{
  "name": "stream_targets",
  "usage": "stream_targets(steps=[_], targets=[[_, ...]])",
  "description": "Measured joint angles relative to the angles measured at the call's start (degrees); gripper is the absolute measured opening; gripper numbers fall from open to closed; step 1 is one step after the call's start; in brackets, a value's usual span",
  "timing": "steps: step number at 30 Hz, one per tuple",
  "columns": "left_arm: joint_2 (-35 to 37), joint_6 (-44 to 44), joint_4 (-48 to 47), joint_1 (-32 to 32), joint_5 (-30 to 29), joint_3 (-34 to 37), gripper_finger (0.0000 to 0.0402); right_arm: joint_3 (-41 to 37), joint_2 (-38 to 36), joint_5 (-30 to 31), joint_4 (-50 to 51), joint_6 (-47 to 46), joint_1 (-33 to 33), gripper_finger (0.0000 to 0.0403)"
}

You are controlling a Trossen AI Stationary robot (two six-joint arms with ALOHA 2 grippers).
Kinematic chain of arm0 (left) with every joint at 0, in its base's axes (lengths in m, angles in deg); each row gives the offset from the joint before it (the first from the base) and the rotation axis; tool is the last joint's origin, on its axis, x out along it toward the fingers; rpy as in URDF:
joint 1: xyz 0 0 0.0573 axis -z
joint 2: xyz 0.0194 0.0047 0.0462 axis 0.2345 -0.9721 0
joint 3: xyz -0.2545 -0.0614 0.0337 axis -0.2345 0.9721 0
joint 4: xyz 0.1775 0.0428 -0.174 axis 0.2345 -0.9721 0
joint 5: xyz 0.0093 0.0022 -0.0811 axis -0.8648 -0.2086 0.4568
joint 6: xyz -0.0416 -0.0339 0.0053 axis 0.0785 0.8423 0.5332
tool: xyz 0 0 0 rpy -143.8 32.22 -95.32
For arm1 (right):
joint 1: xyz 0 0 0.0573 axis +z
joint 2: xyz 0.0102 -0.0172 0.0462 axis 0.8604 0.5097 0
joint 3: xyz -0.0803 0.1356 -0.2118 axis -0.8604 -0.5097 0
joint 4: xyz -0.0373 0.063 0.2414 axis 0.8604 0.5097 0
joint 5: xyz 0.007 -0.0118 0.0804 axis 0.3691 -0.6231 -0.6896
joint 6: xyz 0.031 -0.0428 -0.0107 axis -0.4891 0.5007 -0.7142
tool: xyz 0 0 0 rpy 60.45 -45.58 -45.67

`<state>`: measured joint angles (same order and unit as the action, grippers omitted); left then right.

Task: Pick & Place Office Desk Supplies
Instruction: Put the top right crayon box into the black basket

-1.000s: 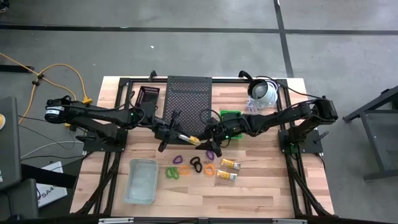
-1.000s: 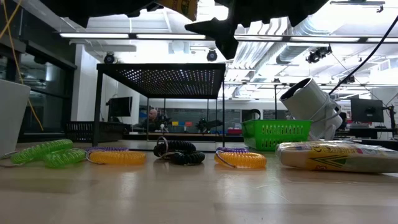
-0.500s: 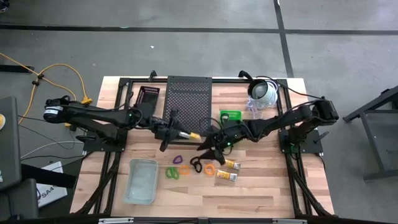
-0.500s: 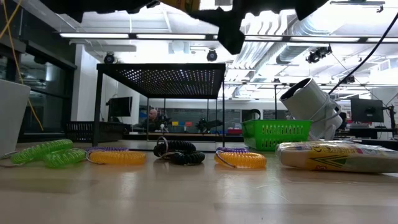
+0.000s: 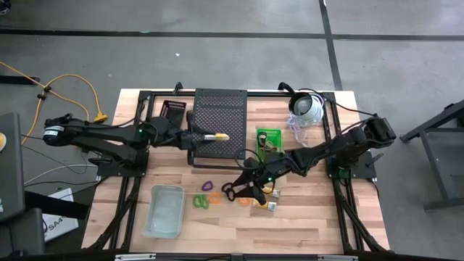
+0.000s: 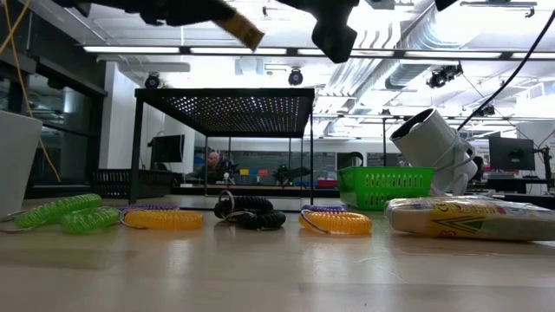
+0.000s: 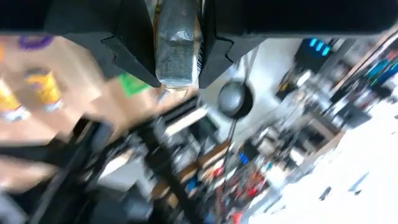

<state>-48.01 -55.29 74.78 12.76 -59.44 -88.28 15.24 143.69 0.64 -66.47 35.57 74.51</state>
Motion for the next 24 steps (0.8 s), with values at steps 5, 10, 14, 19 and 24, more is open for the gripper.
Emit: stream_targets(steps=[5, 10, 14, 19, 24], targets=[[2.94, -0.26, -5.27, -0.70, -7.55, 0.00, 0.0096, 0.00, 0.00, -0.01, 0.02, 0.05, 0.89, 0.0220], [5.86, 0.50, -8.22, -1.73, -18.17, 0.00, 0.0096, 0.00, 0.00, -0.01, 0.03, 0.42, 1.15, 0.0220], [7.89, 3.42, -10.62, -4.23, -23.50, 0.00, 0.0096, 0.00, 0.00, 0.01, 0.05, 0.65, 1.10, 0.0220], [8.63, 7.91, -16.00, -9.43, -26.43, 0.00, 0.0096, 0.00, 0.00, 0.01, 0.15, 1.97, 1.10, 0.0220], [8.62, 13.51, -20.46, -14.81, -26.91, 0.00, 0.0096, 0.00, 0.00, 0.01, 0.26, 1.99, 1.10, 0.0220]])
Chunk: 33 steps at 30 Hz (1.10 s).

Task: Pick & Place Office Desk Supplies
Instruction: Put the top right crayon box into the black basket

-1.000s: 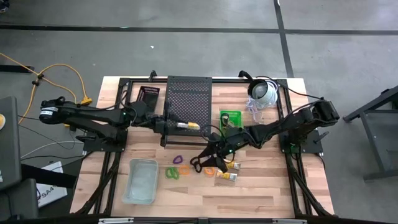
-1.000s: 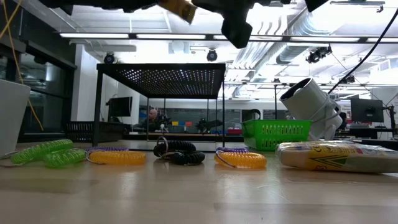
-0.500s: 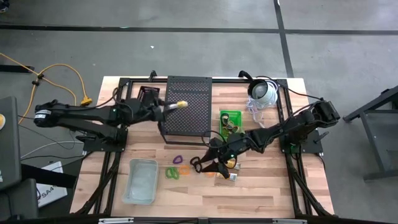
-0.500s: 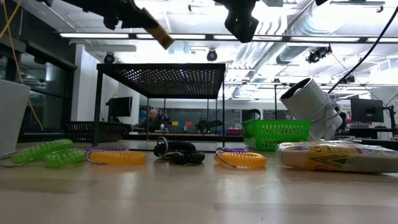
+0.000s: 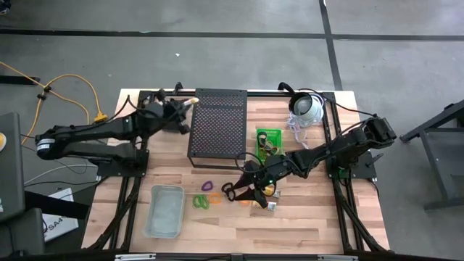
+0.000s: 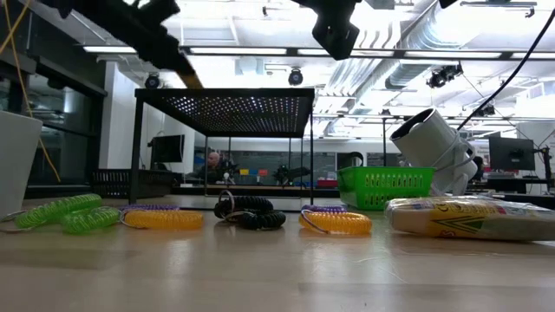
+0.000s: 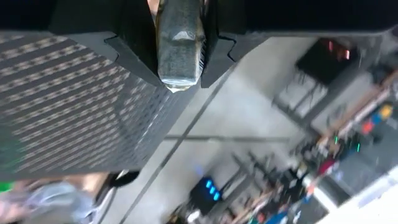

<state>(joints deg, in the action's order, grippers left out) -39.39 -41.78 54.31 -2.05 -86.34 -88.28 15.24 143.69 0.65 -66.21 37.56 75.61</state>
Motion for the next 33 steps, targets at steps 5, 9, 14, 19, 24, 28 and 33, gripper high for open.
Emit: stream_targets(steps=[5, 9, 14, 19, 24, 28, 33], targets=[[0.00, 6.31, -4.68, -4.67, 0.03, 0.00, 0.0096, 0.00, 0.00, 0.00, 0.02, 0.02, 0.00, 0.0220], [-0.04, 10.65, -10.81, -8.27, 0.03, 0.00, 0.0096, 0.00, 0.00, 0.00, 0.06, 0.04, 0.00, 0.0220], [-0.04, 16.30, -18.61, -11.96, 0.06, 0.00, 0.0096, 0.00, 0.00, 0.00, 0.07, 0.04, 0.00, 0.0220], [-0.63, 20.16, -22.57, -15.21, 1.55, 0.00, 0.0097, 0.00, 0.00, 0.00, 0.07, 0.04, 0.00, 0.0220], [-4.28, 22.83, -25.66, -18.86, 7.53, 0.00, 0.0097, 0.00, 0.00, 0.00, 0.07, 0.04, 0.00, 0.0220], [-9.41, 21.62, -26.40, -21.12, 7.89, 0.00, 0.0097, 0.00, 0.00, 0.00, 0.07, 0.04, 0.00, 0.0220], [-15.74, 14.84, -26.16, -22.98, 7.87, 0.00, 0.0097, 0.00, 0.00, 0.00, 0.07, 0.04, 0.00, 0.0220]])
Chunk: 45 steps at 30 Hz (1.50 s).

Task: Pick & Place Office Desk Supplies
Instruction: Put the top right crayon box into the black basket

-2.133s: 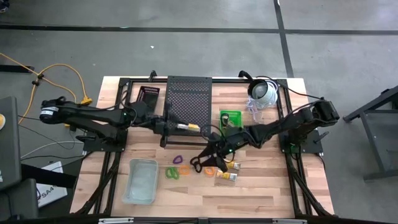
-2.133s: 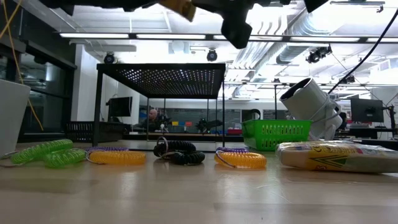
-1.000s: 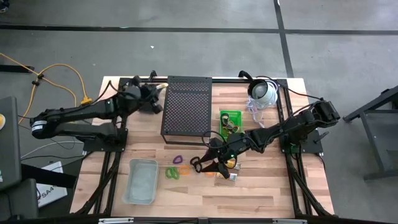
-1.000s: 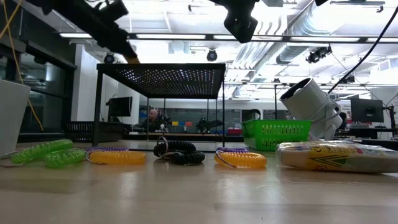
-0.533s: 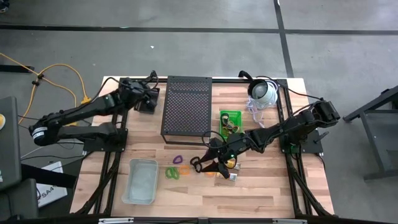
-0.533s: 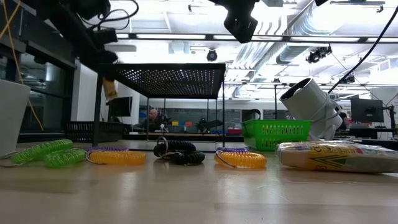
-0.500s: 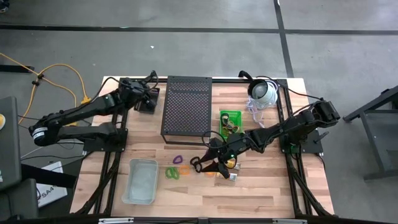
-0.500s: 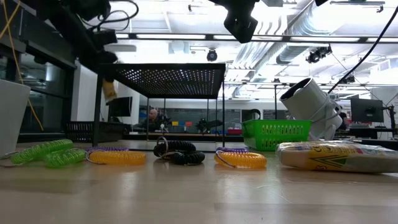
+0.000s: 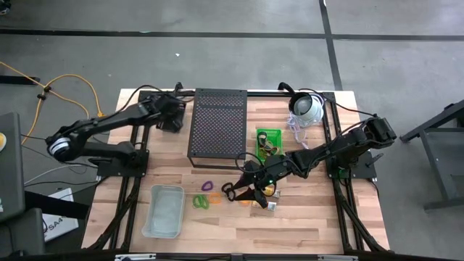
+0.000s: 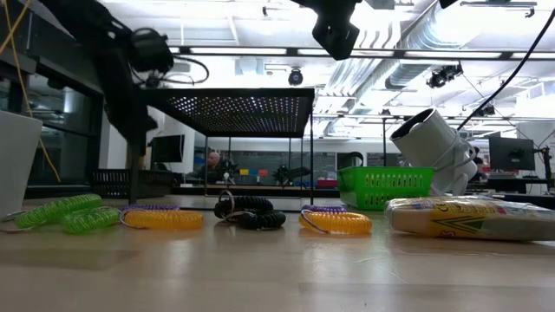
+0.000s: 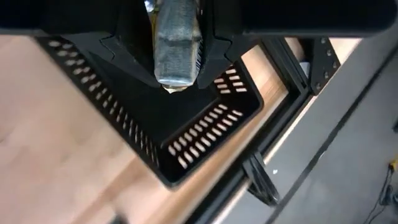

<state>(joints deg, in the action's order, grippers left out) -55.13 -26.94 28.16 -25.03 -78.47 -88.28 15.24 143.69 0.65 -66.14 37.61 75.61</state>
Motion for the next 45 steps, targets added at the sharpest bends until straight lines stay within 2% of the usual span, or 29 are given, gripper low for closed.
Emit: stream_targets(steps=[7, 17, 27, 34, 45], targets=[[-5.81, -9.60, 1.14, -0.33, 0.02, 0.00, 0.0097, 0.00, 0.00, 0.00, 0.00, 0.00, 0.00, 0.0220], [-6.69, -16.57, 3.56, -0.31, 0.02, 0.00, 0.0098, 0.00, 0.00, -0.02, 0.00, 0.00, 0.00, 0.0220], [-6.65, -17.92, 3.47, -0.31, 0.02, 0.00, 0.0139, 0.00, 0.00, -0.01, 0.00, 0.00, 0.00, 0.0220], [-6.65, -17.74, 3.20, -0.03, 0.00, 0.00, 0.0142, 0.00, 0.00, 0.00, 0.00, 0.00, 0.00, 0.0220], [-3.06, -16.68, 1.01, 6.77, -0.01, 0.00, 0.0142, 0.00, 0.00, -0.02, 0.02, 0.00, 0.00, 0.0220]])
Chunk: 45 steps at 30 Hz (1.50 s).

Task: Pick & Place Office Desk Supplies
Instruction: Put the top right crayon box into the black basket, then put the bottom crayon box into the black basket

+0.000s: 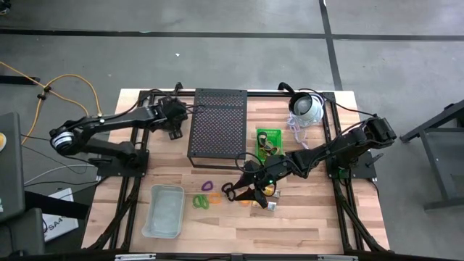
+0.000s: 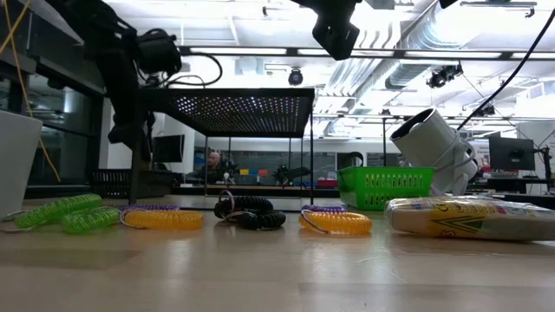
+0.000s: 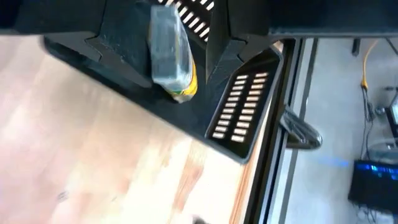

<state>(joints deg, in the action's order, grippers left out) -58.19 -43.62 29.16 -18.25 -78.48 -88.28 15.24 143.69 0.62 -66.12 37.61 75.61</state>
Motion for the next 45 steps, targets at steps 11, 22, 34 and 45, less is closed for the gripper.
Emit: stream_targets(steps=[11, 22, 34, 45], targets=[[6.61, 3.69, -3.14, 1.31, -0.02, 0.02, 0.0143, 0.00, 0.00, 0.00, 0.00, 0.00, 0.00, 0.0220], [6.84, 4.13, -3.68, 1.31, -0.29, 0.02, 0.0143, 0.00, 0.00, 0.00, 0.00, -0.04, 0.28, 0.0220], [9.69, 2.95, 0.85, 5.89, -7.85, -3.50, 0.0143, -0.01, 0.00, 0.00, 0.00, -0.07, 0.26, 0.0220], [20.41, 6.07, 5.48, 19.15, 5.74, -5.57, 0.0143, -0.02, 0.00, 0.00, 2.48, -0.04, 0.26, 0.0220]])
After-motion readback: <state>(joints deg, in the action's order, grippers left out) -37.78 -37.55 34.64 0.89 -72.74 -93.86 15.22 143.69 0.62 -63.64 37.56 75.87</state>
